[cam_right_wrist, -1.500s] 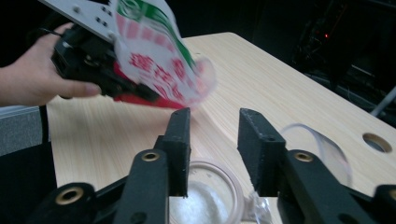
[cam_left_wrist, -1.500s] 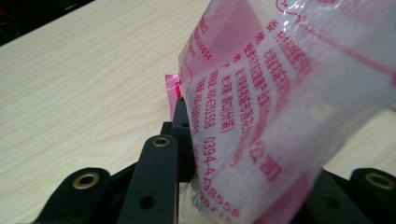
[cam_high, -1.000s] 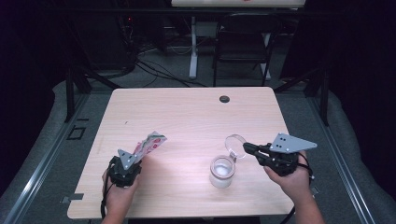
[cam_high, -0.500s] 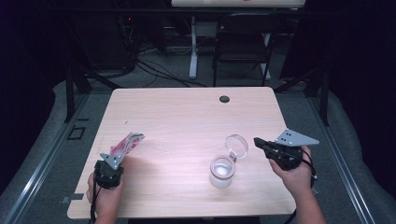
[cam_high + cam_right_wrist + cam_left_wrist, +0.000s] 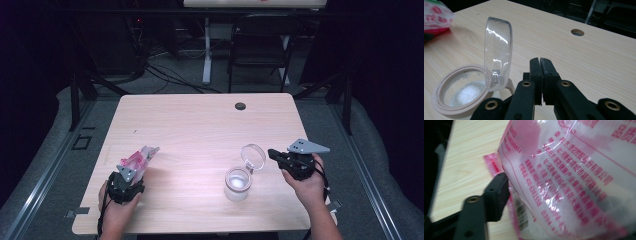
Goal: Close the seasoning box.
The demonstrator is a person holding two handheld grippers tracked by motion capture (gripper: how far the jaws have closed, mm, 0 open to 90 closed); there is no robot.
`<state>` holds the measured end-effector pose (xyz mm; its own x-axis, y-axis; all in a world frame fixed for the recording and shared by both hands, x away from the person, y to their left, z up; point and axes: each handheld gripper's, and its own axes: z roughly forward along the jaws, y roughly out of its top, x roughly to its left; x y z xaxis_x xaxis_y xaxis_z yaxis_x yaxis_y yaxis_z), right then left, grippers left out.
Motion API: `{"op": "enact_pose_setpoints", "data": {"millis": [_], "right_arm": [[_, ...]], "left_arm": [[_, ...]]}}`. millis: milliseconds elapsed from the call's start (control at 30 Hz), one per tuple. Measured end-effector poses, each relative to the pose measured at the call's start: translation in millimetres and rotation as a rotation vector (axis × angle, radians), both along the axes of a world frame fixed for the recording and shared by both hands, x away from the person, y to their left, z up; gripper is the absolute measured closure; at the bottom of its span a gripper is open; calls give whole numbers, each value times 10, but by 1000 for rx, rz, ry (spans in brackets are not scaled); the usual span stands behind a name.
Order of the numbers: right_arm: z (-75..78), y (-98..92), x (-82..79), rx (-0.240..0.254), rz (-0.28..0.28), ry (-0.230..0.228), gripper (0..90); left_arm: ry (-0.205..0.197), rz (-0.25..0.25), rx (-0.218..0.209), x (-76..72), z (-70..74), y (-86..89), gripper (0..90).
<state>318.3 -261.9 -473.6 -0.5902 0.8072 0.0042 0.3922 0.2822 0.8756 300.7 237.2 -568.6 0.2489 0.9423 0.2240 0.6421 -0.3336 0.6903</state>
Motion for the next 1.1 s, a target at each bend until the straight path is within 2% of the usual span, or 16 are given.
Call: {"op": "enact_pose_setpoints", "data": {"millis": [67, 133, 200, 333, 400, 633, 800, 933, 1000, 1100], "right_arm": [[-8, 5, 1, 3, 5, 5, 883], [-22, 25, 11, 4, 6, 6, 880], [-33, 47, 18, 4, 11, 9, 879], [-41, 90, 16, -4, 21, 11, 878], [-37, 117, 10, -6, 32, 10, 878], [-13, 207, -36, 9, 69, 5, 872], [-4, 327, -93, 5, 123, 5, 857], [38, 414, -150, 7, 162, -9, 826], [51, 434, -178, 1, 171, -14, 795], [54, 438, -203, 7, 185, -22, 696]], "left_arm": [[-10, -22, -2, -15, 17, -21, 301], [-10, -41, -35, -38, 35, -42, 256], [-24, -66, -47, -78, 57, -74, 227], [-63, -112, -56, -153, 117, -136, 214], [-80, -109, -41, -191, 158, -163, 214], [-143, -162, -91, -387, 303, -256, 196], [-151, -206, -137, -481, 341, -353, 191], [-149, -231, -137, -483, 329, -422, 192], [-143, -235, -141, -464, 314, -433, 193], [-132, -235, -144, -432, 307, -437, 199]]}}
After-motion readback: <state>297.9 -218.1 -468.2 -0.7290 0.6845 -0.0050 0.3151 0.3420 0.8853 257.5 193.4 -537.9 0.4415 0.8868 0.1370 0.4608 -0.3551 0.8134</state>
